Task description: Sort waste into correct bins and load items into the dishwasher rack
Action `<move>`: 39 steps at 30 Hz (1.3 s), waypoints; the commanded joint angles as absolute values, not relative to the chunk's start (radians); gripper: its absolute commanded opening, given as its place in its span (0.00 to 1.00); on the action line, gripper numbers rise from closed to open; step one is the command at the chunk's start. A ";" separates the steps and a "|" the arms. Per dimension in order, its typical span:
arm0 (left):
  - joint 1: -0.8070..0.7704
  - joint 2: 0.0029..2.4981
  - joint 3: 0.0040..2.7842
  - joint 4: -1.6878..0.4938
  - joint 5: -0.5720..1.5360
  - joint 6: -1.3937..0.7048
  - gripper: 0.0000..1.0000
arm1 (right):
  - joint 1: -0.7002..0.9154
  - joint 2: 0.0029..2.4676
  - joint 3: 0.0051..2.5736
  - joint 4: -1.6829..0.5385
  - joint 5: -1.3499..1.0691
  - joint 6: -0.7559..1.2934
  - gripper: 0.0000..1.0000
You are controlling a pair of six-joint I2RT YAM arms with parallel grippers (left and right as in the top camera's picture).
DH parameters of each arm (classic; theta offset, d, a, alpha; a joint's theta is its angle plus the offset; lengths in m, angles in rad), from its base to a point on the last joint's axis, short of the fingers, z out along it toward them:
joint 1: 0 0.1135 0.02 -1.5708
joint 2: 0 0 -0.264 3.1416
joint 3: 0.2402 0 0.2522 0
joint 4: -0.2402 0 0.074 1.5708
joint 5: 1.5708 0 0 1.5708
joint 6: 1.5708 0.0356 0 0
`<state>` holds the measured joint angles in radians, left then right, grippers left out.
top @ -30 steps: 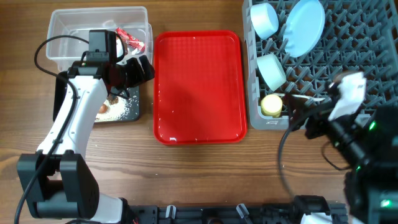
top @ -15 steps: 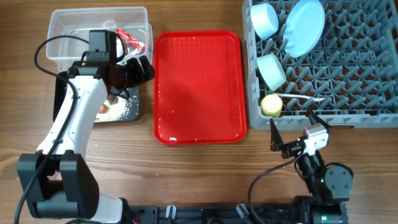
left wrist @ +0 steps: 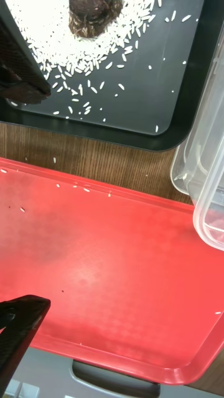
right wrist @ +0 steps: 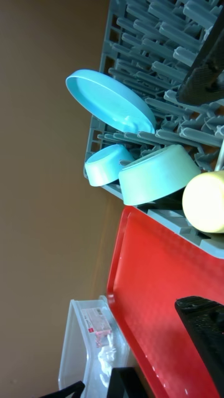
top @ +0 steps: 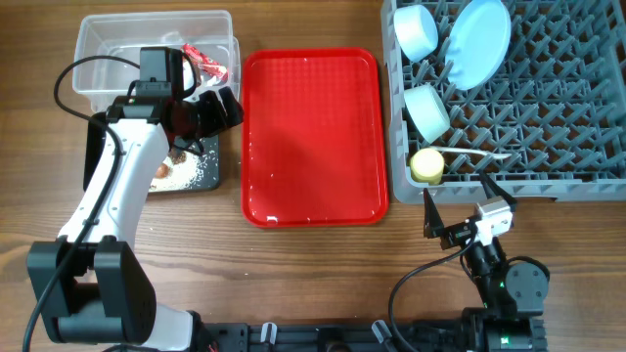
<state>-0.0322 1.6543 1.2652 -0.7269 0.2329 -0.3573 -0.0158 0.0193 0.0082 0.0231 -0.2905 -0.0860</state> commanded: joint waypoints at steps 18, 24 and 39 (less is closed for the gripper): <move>-0.041 1.522 1.247 -0.643 0.211 -0.345 1.00 | -0.011 0.011 0.005 0.026 -0.285 -0.072 1.00; -0.121 1.199 0.867 0.010 0.013 -0.345 1.00 | -0.011 0.011 0.005 0.026 -0.285 -0.072 1.00; 0.012 0.110 0.043 0.027 0.016 -0.345 1.00 | -0.011 0.011 0.005 0.026 -0.285 -0.072 1.00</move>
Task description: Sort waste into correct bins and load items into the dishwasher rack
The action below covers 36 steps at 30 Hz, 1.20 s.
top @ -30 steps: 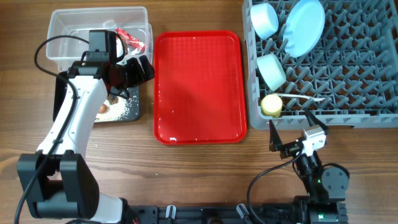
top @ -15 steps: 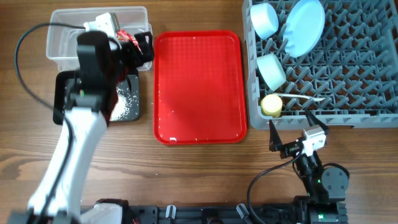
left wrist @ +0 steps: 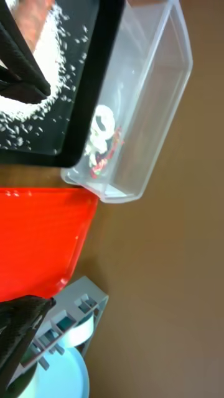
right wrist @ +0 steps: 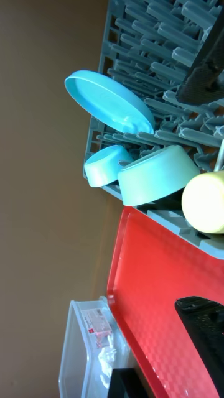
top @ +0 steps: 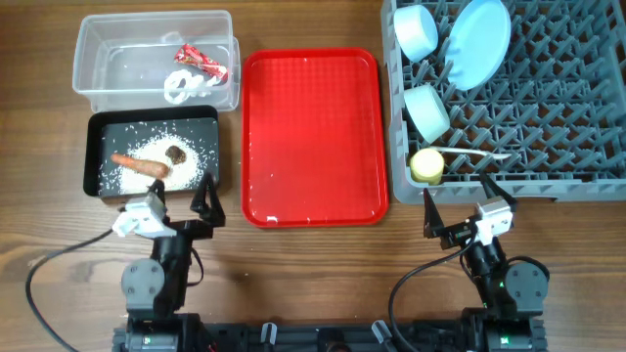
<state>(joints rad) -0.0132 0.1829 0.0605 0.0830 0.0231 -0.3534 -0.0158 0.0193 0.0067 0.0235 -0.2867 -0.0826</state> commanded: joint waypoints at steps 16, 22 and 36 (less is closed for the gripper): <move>0.031 0.002 0.032 -0.128 0.039 -0.348 1.00 | -0.011 0.011 0.005 0.026 -0.285 -0.072 1.00; 0.031 0.003 0.032 -0.128 0.039 -0.348 1.00 | -0.011 0.011 0.005 0.026 -0.285 -0.072 1.00; 0.031 0.003 0.032 -0.128 0.040 -0.348 1.00 | -0.011 0.011 0.005 0.026 -0.285 -0.072 1.00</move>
